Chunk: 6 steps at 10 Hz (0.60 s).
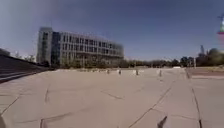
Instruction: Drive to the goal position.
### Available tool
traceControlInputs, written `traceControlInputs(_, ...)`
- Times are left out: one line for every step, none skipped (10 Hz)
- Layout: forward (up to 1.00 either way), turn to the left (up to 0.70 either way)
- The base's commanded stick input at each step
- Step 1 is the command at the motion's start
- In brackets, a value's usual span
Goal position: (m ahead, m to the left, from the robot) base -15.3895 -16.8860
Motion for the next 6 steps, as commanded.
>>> traceControlInputs(0.00,-0.45)
traceControlInputs(0.00,-0.45)
traceControlInputs(0.00,-0.45)
traceControlInputs(0.00,-0.45)
traceControlInputs(0.00,-0.45)
traceControlInputs(0.00,-0.45)
